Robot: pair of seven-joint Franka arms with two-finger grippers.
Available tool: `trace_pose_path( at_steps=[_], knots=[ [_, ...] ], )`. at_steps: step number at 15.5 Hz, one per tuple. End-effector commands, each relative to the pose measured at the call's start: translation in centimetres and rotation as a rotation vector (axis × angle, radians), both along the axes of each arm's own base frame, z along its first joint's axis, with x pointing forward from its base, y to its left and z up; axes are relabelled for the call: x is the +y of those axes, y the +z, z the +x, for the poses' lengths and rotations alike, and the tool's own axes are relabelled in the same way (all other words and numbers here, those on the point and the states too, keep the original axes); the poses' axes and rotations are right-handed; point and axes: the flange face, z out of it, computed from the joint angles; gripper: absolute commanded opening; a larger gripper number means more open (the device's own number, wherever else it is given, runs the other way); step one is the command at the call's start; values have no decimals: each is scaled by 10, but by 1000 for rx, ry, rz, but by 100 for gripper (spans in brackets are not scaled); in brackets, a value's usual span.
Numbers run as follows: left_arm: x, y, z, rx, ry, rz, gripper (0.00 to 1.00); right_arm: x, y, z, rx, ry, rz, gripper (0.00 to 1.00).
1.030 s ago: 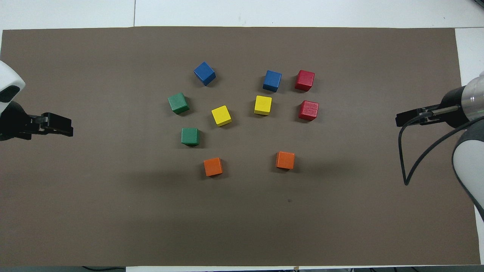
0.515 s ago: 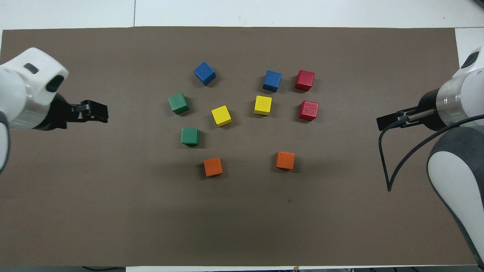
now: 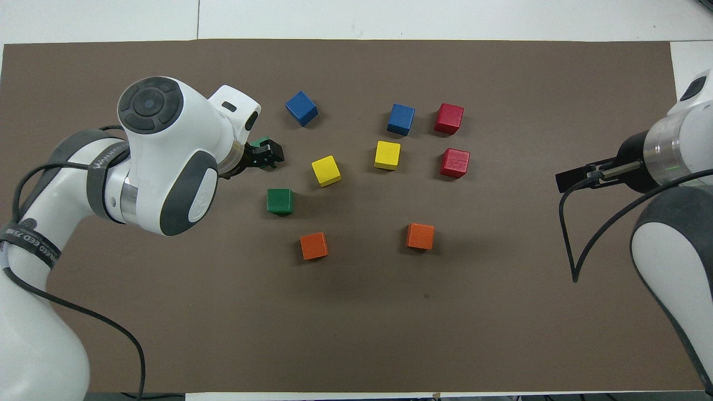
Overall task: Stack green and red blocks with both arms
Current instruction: 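Reach the left gripper to the nearer green cube and grasp it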
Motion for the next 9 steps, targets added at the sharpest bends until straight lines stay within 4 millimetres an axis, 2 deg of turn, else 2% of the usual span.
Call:
trace_pose_path(
  at_steps=[1, 3, 6, 9],
  knots=[
    [-18, -29, -20, 8, -21, 10, 100, -3, 5, -5, 2, -12, 5, 100],
    [-30, -50, -21, 24, -40, 18, 100, -5, 6, -6, -2, -18, 5, 100],
    [-28, -59, -23, 39, -49, 26, 100, 0, 4, -5, -13, -19, 7, 100],
    [-23, -72, -27, 35, -47, 24, 100, 24, -3, -3, -28, -118, 15, 100]
  ],
)
